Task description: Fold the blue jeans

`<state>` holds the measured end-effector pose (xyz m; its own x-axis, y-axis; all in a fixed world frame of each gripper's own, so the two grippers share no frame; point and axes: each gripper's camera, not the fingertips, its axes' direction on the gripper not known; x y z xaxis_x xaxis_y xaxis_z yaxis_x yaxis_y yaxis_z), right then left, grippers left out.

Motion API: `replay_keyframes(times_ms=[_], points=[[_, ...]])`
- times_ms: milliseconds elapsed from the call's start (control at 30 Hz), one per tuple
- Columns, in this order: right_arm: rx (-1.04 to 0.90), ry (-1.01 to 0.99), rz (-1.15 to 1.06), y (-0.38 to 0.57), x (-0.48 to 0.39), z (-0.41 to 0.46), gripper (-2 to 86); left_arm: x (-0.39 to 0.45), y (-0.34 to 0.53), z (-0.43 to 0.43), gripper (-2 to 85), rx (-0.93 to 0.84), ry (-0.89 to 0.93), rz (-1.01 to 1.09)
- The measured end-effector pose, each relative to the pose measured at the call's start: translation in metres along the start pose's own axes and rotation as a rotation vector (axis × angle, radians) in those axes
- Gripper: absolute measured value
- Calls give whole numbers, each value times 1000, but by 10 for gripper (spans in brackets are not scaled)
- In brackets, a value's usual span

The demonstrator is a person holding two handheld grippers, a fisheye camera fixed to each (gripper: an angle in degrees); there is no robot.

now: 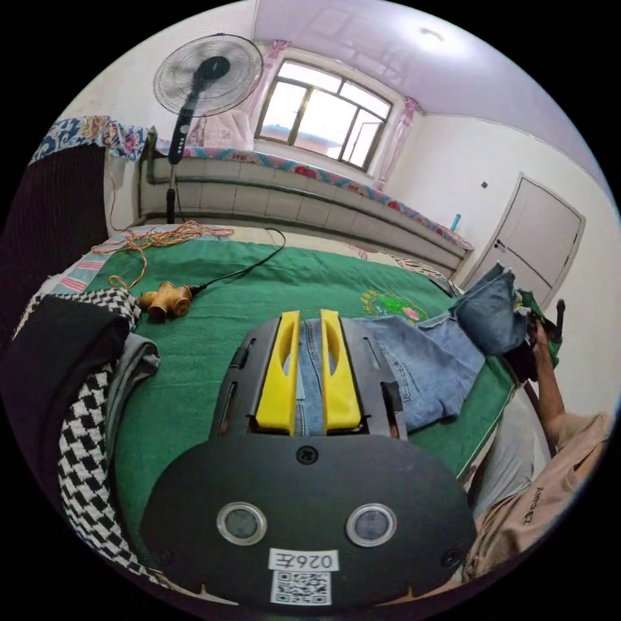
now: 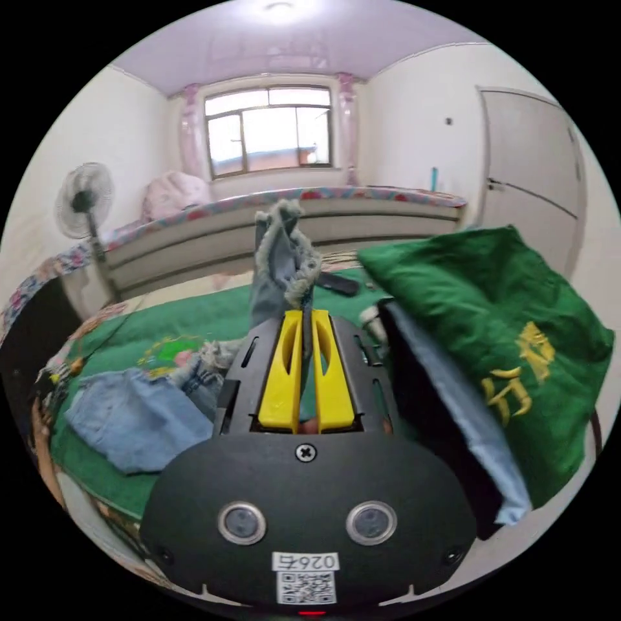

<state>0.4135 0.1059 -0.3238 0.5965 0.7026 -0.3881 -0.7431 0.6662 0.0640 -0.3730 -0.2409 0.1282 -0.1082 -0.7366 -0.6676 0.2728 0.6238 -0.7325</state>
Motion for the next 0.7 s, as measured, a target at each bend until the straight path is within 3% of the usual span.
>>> replay_keyframes(times_ms=[33,100,267,367,500,633,700], points=[[-73,140,43,-7,21,16,0,1,-1,5,94,-21,12,3],[-110,212,59,-5,40,21,9,11,-7,31,141,-150,17,42],[42,291,5,24,3,-4,39,42,-3,90,142,-424,-157,161],[31,178,-202,31,-51,6,13,46,-3,83,83,-435,-86,134],[-183,-20,-448,35,-128,67,26,35,-1,67,27,-424,46,72],[-454,-200,-386,46,-153,150,70,41,-2,50,8,-412,39,102],[-415,-244,-337,45,-143,144,41,45,-4,38,2,-404,33,122]])
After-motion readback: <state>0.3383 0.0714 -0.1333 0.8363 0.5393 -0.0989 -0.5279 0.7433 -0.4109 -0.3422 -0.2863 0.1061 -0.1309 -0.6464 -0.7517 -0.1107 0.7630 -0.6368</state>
